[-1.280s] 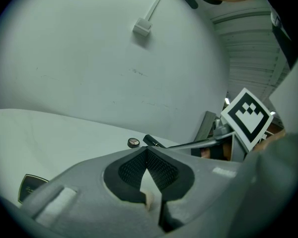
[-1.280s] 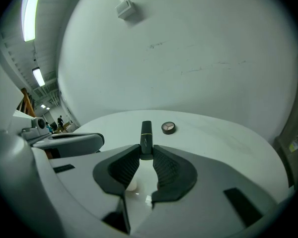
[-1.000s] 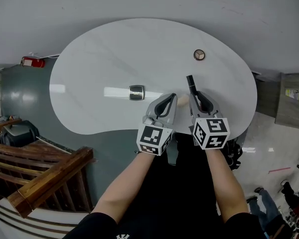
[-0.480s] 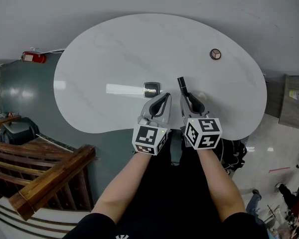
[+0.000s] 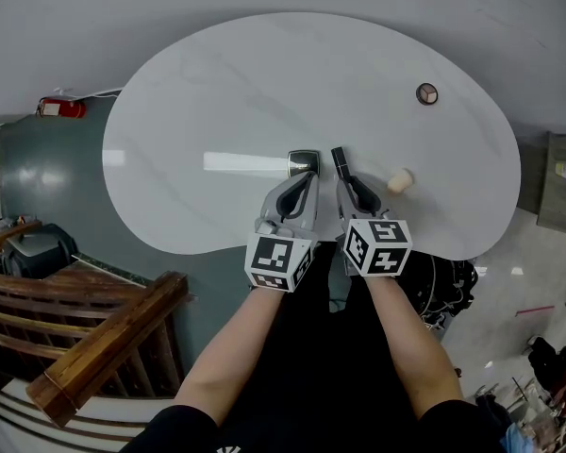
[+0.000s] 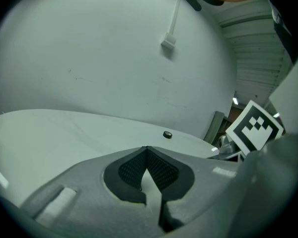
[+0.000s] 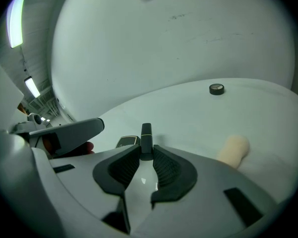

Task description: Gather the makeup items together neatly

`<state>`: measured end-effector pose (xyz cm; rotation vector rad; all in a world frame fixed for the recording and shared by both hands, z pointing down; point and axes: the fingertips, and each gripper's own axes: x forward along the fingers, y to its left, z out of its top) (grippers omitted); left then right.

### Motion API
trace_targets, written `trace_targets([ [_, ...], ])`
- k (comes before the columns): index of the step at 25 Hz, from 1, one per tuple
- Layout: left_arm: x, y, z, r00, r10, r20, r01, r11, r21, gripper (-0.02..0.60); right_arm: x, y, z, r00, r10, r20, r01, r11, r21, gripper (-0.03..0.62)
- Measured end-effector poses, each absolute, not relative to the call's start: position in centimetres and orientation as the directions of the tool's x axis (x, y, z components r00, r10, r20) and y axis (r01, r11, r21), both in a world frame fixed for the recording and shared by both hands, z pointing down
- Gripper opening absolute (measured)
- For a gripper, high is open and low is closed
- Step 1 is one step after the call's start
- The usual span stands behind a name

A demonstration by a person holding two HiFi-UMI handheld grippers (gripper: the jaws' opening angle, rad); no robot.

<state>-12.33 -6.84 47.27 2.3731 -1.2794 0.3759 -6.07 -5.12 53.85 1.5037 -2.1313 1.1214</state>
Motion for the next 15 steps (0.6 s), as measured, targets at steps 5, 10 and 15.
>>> trace_targets([
  [5,-12.9,-6.8,47.8,0.552,-0.716,0.427,-0.833,-0.501,0.236,0.008,-6.9,-4.9,55.3,-0.389,-0.655,0.647,-0.898,0.114,-0.424,0.095],
  [10,-13.1,-6.9,48.2,0.561,-0.706,0.433,-0.826,-0.511,0.238,0.008,-7.2,-5.1,55.9,-0.376,-0.659,0.652,-0.899,0.088,-0.429,0.095],
  [15,-13.3,-6.9,48.5,0.564,-0.700,0.438,-0.824,-0.515,0.238,0.008,-7.7,-5.3,56.2,-0.368,-0.663,0.652,-0.899,0.074,-0.432,0.095],
])
